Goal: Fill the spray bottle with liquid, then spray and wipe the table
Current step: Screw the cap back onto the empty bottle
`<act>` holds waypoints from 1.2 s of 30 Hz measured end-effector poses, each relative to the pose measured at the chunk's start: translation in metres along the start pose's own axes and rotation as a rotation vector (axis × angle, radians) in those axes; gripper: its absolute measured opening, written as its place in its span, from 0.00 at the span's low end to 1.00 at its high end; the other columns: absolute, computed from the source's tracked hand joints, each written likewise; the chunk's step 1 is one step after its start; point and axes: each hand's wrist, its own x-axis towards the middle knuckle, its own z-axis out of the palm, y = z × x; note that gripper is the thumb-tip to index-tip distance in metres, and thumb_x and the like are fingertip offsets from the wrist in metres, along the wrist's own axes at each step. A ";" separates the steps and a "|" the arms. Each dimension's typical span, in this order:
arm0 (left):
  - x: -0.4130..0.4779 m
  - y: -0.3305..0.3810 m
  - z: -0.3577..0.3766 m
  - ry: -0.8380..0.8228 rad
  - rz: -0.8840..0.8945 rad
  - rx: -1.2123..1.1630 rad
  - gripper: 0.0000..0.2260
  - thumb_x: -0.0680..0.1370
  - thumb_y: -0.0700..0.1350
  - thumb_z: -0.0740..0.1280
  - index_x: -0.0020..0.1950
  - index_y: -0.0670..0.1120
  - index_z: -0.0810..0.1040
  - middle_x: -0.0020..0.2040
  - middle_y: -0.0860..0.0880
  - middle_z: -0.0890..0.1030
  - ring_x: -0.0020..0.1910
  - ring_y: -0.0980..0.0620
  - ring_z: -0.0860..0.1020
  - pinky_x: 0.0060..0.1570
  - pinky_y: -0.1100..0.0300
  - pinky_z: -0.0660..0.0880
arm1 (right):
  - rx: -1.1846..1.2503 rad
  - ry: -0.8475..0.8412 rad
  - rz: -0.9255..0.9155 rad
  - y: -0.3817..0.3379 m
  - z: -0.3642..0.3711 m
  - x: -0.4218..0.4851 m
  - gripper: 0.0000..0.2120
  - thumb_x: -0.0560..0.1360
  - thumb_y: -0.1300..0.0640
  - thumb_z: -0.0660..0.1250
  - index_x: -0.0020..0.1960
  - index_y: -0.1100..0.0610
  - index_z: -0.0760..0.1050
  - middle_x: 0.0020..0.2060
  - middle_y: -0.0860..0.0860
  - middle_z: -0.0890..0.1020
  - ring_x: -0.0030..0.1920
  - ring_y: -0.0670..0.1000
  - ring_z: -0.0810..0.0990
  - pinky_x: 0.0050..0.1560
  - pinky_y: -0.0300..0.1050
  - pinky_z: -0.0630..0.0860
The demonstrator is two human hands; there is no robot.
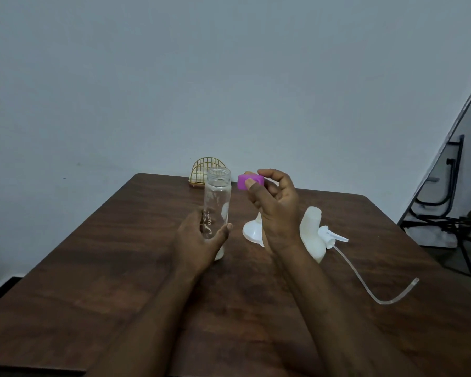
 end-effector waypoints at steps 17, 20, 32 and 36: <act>0.001 0.001 0.000 -0.049 0.053 -0.016 0.23 0.73 0.66 0.73 0.62 0.56 0.78 0.49 0.60 0.81 0.48 0.63 0.79 0.43 0.64 0.74 | -0.081 -0.178 -0.111 0.007 0.016 0.015 0.12 0.77 0.70 0.73 0.60 0.65 0.80 0.54 0.54 0.87 0.56 0.49 0.86 0.58 0.43 0.81; 0.003 0.000 -0.001 -0.109 0.073 -0.021 0.25 0.73 0.68 0.71 0.65 0.57 0.77 0.55 0.60 0.82 0.53 0.62 0.80 0.50 0.58 0.80 | -0.184 -0.228 -0.139 0.008 0.016 0.018 0.12 0.77 0.69 0.73 0.60 0.64 0.82 0.57 0.55 0.87 0.58 0.51 0.85 0.60 0.45 0.81; 0.005 0.003 0.002 -0.147 0.153 0.022 0.28 0.75 0.71 0.69 0.67 0.56 0.73 0.52 0.61 0.83 0.48 0.62 0.81 0.45 0.60 0.78 | -0.121 -0.310 -0.169 0.027 0.008 0.025 0.08 0.81 0.57 0.70 0.60 0.51 0.82 0.56 0.50 0.87 0.59 0.51 0.85 0.56 0.42 0.80; 0.007 0.002 0.003 -0.149 0.145 0.043 0.31 0.74 0.70 0.69 0.69 0.53 0.73 0.53 0.59 0.83 0.48 0.61 0.81 0.45 0.62 0.78 | -0.007 -0.343 -0.172 0.038 0.010 0.023 0.12 0.80 0.62 0.70 0.61 0.51 0.80 0.58 0.51 0.86 0.61 0.51 0.84 0.58 0.43 0.79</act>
